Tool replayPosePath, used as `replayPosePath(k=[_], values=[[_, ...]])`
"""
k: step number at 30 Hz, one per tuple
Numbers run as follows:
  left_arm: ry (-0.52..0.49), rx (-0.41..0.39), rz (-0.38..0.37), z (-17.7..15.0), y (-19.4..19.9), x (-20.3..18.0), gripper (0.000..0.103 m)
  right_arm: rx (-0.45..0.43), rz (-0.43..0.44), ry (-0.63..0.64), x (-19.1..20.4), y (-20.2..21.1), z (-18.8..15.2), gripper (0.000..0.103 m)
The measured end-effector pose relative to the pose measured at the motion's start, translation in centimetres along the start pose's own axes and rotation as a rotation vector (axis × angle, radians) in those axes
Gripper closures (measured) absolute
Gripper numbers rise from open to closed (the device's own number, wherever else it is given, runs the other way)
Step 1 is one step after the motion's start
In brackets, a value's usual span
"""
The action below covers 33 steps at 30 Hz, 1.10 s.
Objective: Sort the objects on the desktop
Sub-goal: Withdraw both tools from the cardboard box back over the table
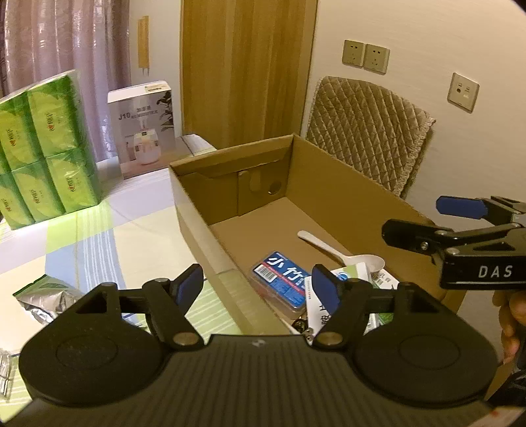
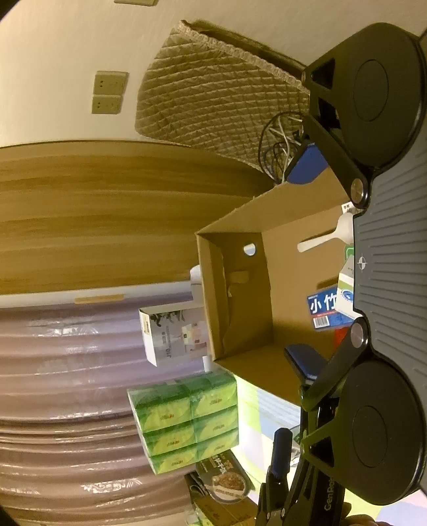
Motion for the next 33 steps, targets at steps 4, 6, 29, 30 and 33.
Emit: replayPosePath(k=[4,6,29,30,33], values=[[-0.005,-0.001,0.015,-0.2,0.4,0.7,0.026,0.007,0.003,0.006,0.3,-0.2,0.0,0.002],[-0.004,-0.004,0.024,-0.4,0.6,1.2,0.023,0.008,0.005,0.007,0.4,-0.3,0.0,0.002],[0.052,0.007,0.167,-3.4,4.0,8.6,0.004,0.001,0.096,0.075,6.1,-1.6,0.7,0.002],[0.054,0.008,0.171,-3.5,4.2,8.9,0.004,0.001,0.103,0.081,6.6,-1.7,0.8,0.002],[0.062,0.01,0.182,-4.1,4.9,9.9,0.004,-0.004,0.126,0.1,7.9,-1.9,0.9,0.002]])
Point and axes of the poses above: each gripper's, at about its wrist camera, not at the fingertips, and y roughly against the way its jaws point, x to its left, z to its top, the point moved 4 cm from there along -y, roughly the way its jaws point, and after that the axes turned 5 degrees about y, right-handed, at the moved point
